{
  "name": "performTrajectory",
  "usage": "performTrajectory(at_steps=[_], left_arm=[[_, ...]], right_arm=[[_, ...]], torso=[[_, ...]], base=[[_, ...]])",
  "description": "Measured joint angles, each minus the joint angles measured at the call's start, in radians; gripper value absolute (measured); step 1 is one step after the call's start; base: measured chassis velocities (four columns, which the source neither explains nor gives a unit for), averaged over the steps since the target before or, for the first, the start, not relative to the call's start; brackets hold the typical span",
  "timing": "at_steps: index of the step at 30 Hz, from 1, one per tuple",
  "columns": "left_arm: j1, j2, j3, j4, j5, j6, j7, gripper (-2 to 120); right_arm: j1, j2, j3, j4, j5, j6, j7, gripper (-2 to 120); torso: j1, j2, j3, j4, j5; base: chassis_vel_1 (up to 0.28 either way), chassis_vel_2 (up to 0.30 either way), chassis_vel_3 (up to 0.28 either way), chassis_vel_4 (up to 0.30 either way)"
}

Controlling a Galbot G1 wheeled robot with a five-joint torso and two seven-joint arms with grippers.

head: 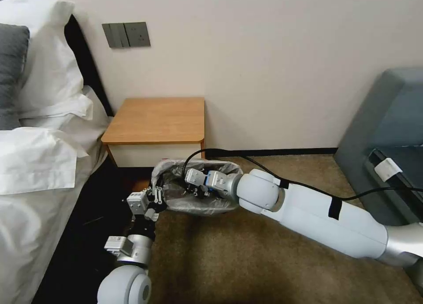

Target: Pick up the garbage bag from the table and place it over the trash can.

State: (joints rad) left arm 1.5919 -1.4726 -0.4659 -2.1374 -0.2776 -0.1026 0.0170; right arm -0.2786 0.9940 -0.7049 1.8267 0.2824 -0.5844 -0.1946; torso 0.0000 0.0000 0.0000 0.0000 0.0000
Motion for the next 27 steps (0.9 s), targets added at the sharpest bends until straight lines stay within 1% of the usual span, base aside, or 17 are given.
performTrajectory(at_steps=[5,10,16,24,27], left_arm=[[-0.003,0.001,0.002,-0.014,-0.006,0.001,0.001,8],[-0.004,0.0,0.001,-0.018,-0.01,0.002,0.002,8],[-0.005,-0.002,0.001,-0.029,-0.036,0.01,0.002,8],[-0.002,-0.004,-0.006,-0.038,-0.061,0.019,-0.001,8],[-0.001,-0.004,-0.009,-0.036,-0.06,0.019,0.0,8]], right_arm=[[0.019,0.01,-0.032,-0.029,-0.03,-0.012,0.032,0],[0.046,0.01,-0.052,-0.043,-0.059,-0.026,0.02,0],[0.062,0.019,-0.064,-0.062,-0.033,-0.066,0.015,0],[0.07,0.017,-0.063,-0.068,-0.029,-0.081,0.0,0],[0.07,0.015,-0.055,-0.055,0.005,-0.078,0.023,0]], torso=[[0.0,0.0,0.0,-0.0001,0.0],[0.0,0.0,0.0,0.0,0.0],[0.0,0.0,0.0,0.0,0.0],[0.0,0.0,0.0,0.0,0.0],[0.0,0.0,0.0,-0.0001,0.0]], base=[[0.0,0.0,0.0,0.0],[0.0,0.0,0.0,0.0],[0.0,0.0,0.0,0.0],[0.0,0.0,0.0,0.0],[0.0,0.0,0.0,0.0]])
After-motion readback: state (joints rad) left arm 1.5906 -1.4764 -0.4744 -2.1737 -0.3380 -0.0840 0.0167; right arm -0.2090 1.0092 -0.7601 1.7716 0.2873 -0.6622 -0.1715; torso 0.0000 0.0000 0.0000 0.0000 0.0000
